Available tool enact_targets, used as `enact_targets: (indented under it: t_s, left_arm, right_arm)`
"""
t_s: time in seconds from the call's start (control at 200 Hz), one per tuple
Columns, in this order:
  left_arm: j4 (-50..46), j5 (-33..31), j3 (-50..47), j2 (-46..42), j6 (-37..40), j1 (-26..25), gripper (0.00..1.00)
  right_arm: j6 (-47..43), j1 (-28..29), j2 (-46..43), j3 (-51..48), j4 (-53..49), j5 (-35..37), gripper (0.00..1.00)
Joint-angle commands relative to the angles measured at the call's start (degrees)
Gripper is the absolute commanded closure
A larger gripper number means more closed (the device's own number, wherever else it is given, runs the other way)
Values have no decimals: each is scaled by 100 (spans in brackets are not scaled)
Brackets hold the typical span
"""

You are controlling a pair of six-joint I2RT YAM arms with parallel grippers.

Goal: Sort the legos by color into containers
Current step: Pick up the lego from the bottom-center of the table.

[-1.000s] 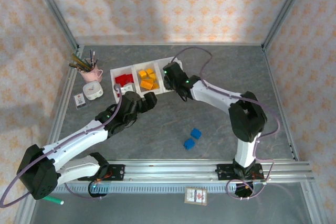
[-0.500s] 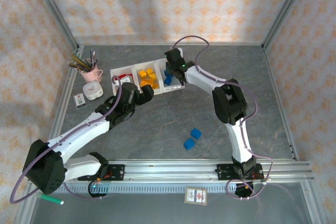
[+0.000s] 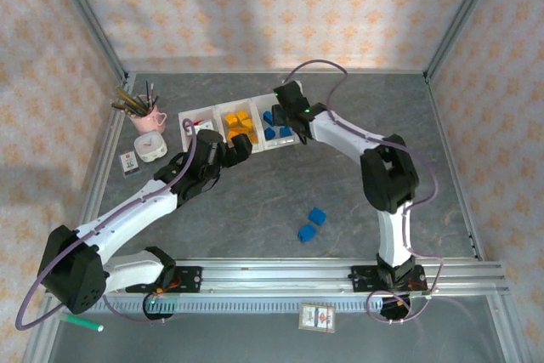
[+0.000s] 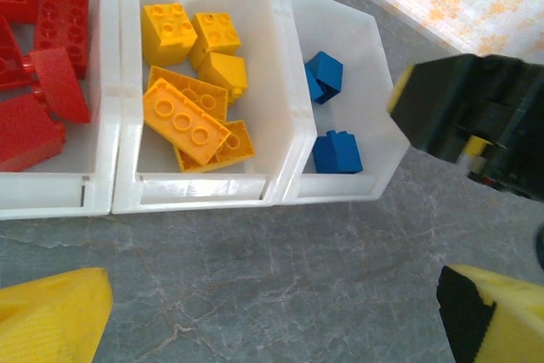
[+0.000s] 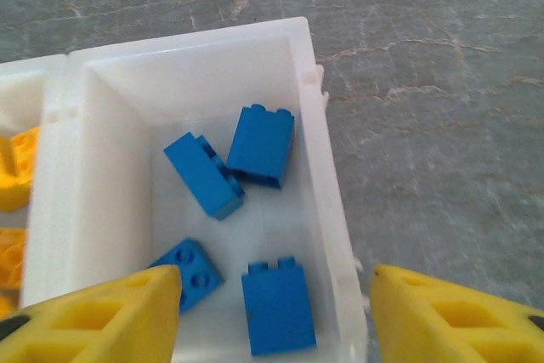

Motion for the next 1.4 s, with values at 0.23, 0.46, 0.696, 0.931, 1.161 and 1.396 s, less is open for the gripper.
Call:
enact_targets:
  t_s: [0.23, 0.46, 0.696, 0.931, 1.161, 1.396]
  left_arm:
    - [302, 309, -338, -339, -114, -427, 1]
    - [509, 286, -621, -338, -349, -959, 1]
    - [656, 158, -1030, -409, -596, -1296, 1]
    - [589, -1, -1372, -462, -842, -1407, 1]
    - [686, -33, -1408, -357, -854, -1427, 1]
    - [763, 80, -1296, -87, -813, -1427, 1]
  right_arm:
    - [579, 32, -1991, -2071, -239, -199, 29]
    - [1164, 468, -2801, -3189, -772, 95, 25]
    - [2010, 1094, -3246, -4061, -1109, 111, 22]
    - [2808, 1711, -3293, -4529, -1187, 234, 17]
    - [3646, 1898, -3124, -4877, -1170, 267, 13]
    - [4616, 2118, -3187, -5042, -1378, 399, 15]
